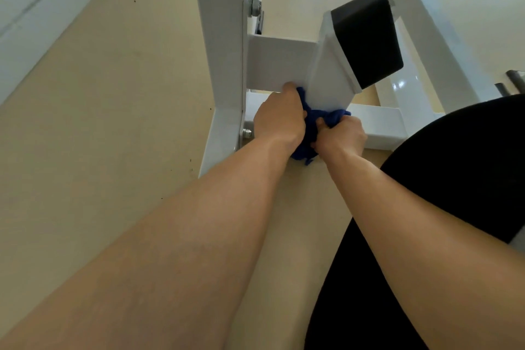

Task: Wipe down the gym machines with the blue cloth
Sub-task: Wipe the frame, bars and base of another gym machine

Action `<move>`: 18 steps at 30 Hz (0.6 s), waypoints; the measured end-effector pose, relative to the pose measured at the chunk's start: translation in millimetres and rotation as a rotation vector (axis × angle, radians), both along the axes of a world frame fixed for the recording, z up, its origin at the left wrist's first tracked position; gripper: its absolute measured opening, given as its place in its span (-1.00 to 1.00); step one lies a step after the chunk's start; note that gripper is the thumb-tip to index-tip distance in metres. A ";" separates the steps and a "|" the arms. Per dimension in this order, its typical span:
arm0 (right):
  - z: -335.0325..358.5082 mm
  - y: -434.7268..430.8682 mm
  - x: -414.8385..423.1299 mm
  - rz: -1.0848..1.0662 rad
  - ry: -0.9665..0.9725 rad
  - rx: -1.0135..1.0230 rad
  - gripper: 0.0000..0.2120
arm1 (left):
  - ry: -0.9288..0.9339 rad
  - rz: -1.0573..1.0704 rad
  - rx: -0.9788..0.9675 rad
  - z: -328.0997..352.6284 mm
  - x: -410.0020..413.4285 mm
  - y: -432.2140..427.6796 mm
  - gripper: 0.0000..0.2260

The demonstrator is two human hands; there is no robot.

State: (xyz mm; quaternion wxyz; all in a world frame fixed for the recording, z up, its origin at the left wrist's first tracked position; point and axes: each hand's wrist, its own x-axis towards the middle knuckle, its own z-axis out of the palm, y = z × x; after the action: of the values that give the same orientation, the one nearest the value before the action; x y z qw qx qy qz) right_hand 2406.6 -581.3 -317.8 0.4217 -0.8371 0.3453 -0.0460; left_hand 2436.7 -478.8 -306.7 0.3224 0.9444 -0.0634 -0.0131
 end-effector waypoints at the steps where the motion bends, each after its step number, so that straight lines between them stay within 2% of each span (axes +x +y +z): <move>1: 2.9 -0.4 0.3 0.022 0.015 -0.014 -0.87 | 0.015 -0.011 0.009 3.6 -1.0 2.7 -0.76; 3: 7.5 0.3 -5.0 0.051 -0.011 -0.032 -0.91 | 0.033 -0.029 0.011 9.4 -8.0 7.9 -0.79; 6: 10.2 11.8 -27.1 0.120 -0.221 -0.032 -0.95 | 0.038 -0.014 -0.061 13.4 -28.0 18.0 -0.84; 8: 10.6 23.4 -43.7 0.229 -0.322 0.114 -0.75 | 0.065 -0.009 -0.185 14.8 -42.1 26.0 -0.91; 11: 9.0 32.4 -51.4 0.461 -0.315 0.299 -0.46 | 0.126 0.028 -0.384 19.6 -54.1 45.8 -0.90; 13: 8.4 37.3 -46.0 0.566 -0.305 0.215 -0.47 | 0.145 -0.015 -0.412 23.1 -58.8 62.2 -0.80; 15: 7.4 45.9 -37.4 0.541 -0.368 0.068 -0.56 | 0.142 -0.110 -0.391 28.6 -64.3 76.0 -0.72; 18: 4.6 60.8 -23.8 0.457 -0.515 -0.245 -0.56 | -0.027 -0.023 -0.217 36.5 -62.1 95.7 -0.71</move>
State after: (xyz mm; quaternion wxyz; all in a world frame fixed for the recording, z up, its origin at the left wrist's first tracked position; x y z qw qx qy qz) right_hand 2382.8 -520.5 -313.2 0.3906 -0.8980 0.0241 -0.2009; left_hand 2374.6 -383.1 -270.3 0.4218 0.9032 -0.0797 0.0027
